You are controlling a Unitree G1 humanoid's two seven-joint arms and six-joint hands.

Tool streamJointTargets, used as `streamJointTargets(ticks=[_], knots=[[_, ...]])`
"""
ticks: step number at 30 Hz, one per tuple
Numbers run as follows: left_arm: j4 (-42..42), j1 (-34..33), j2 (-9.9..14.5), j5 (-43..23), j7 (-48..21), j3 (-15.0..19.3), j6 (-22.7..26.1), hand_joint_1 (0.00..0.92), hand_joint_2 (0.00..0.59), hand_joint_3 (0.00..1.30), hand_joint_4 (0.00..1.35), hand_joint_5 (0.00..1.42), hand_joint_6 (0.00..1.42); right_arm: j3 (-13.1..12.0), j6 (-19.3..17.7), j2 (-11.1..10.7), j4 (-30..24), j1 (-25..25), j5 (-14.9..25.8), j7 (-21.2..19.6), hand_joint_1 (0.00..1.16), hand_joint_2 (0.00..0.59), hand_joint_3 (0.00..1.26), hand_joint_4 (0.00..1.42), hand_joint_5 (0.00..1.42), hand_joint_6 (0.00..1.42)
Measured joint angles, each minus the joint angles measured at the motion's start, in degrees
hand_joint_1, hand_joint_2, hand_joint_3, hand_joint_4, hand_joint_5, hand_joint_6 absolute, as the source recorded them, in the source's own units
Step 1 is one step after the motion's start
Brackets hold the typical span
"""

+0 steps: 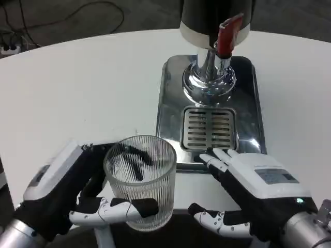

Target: Grasp the cup under the faucet to collect the drink, then remove the cup.

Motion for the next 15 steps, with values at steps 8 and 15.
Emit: streamJointTargets(ticks=[8, 15], knots=[[2.0, -3.2, -0.6, 0.5, 0.1, -0.2, 0.0, 0.558, 0.249, 1.06, 1.27, 1.42, 1.42, -0.5, 0.8, 0.8, -0.6, 0.5, -1.1, -0.1, 0.4, 0.382, 0.1, 0.0, 0.0, 0.0], [6.4, -6.7, -0.9, 1.8, 1.4, -0.3, -0.1, 0.558, 0.249, 1.06, 1.27, 1.42, 1.42, -1.4, 1.2, 2.2, -2.8, 2.2, -1.8, -0.7, 0.4, 0.382, 0.1, 0.0, 0.0, 0.0]])
